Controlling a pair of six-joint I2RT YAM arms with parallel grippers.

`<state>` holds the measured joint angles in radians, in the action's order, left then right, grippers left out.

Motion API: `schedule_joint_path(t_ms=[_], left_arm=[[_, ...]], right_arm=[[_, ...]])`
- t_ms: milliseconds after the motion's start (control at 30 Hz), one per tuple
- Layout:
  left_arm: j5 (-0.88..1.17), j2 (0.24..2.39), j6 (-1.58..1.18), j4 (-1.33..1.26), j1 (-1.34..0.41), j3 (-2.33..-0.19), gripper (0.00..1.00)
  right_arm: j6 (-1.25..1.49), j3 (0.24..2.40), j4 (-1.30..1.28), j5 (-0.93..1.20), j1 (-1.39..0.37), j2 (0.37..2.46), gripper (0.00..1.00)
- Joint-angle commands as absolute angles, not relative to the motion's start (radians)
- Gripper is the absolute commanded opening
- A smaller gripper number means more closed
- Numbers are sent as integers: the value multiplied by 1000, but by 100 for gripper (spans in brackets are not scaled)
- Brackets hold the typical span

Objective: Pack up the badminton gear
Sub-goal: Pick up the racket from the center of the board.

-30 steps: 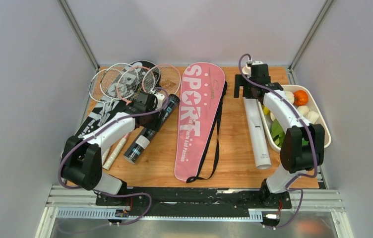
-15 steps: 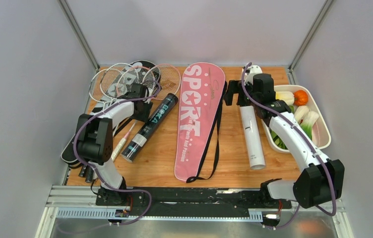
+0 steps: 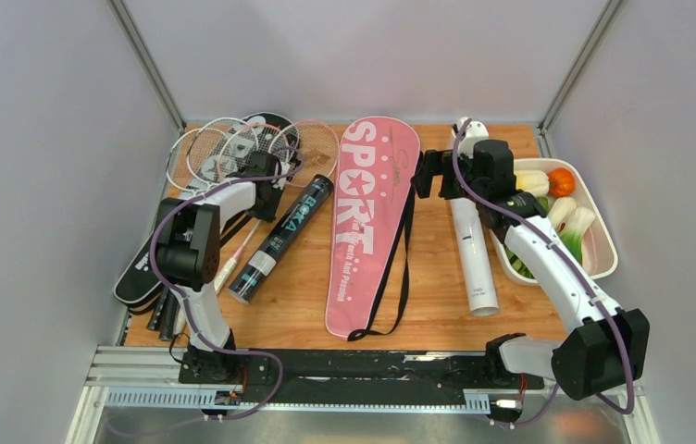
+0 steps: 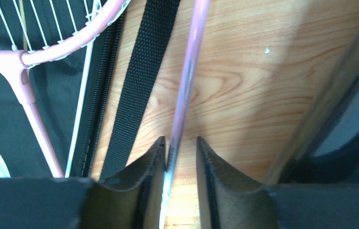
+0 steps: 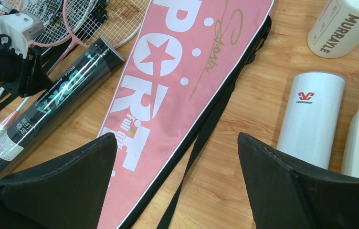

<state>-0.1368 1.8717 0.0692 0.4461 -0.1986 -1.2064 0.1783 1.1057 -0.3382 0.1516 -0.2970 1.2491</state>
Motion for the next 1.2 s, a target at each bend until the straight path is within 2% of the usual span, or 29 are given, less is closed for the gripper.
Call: schedule_joint_path(t_ms=[0, 67, 200, 667, 867, 933, 1033, 1167], left_arm=[[-101, 1876, 72, 444, -187, -1230, 31], [-91, 1867, 65, 449, -187, -1243, 15], [-98, 1837, 49, 464, -186, -1272, 1], [-153, 1670, 19, 517, -186, -1437, 0], [-29, 1577, -127, 589, -187, -1516, 0], [89, 1555, -205, 608, -188, -1524, 0], [256, 1510, -300, 584, -213, -1477, 0], [269, 1429, -363, 513, -312, -1384, 0]], right_arm=[[219, 1099, -283, 177, -302, 1212, 99], [242, 1092, -279, 194, -304, 1210, 99], [272, 1067, -275, 206, -324, 1196, 99], [571, 913, -77, 241, -386, 1123, 100], [732, 879, 105, 271, -432, 1129, 91], [786, 861, 184, 270, -460, 1139, 89], [858, 818, 329, 259, -507, 1151, 84], [877, 795, 451, 177, -576, 1186, 77]])
